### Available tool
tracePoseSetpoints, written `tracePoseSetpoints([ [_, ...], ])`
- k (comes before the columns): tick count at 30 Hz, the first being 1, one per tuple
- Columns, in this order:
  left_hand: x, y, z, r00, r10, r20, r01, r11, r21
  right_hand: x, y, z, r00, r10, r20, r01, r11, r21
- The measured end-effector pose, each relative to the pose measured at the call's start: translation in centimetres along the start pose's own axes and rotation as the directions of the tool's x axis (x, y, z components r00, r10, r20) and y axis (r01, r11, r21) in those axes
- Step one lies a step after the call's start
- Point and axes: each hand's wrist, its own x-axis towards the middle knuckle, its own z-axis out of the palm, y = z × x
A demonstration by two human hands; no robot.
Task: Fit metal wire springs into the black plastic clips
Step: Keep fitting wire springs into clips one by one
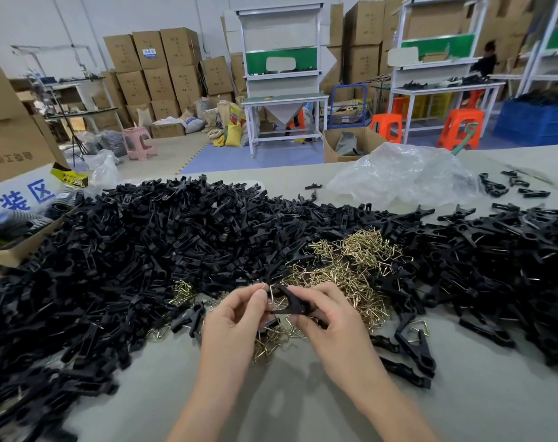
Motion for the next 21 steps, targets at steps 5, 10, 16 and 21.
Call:
tracePoseSetpoints([
  [5, 0.04, -0.47, 0.37, 0.999, -0.04, 0.021, 0.041, 0.999, -0.008, -0.32, 0.04, 0.16, 0.997, -0.081, -0.002, 0.08, 0.987, -0.139],
  [10, -0.01, -0.84, 0.3, 1.0, -0.03, 0.003, 0.03, 0.998, -0.047, -0.37, -0.15, 0.13, 0.994, -0.1, -0.032, 0.094, 0.983, -0.156],
  [16, -0.17, -0.77, -0.03, 0.993, 0.088, 0.073, -0.099, 0.981, 0.166, -0.27, -0.13, -0.2, 0.989, -0.13, -0.065, 0.116, 0.976, -0.186],
  [21, 0.13, -0.54, -0.41, 0.984, 0.097, 0.15, -0.132, 0.961, 0.244, -0.19, -0.21, -0.35, 0.988, -0.148, -0.05, 0.136, 0.972, -0.191],
])
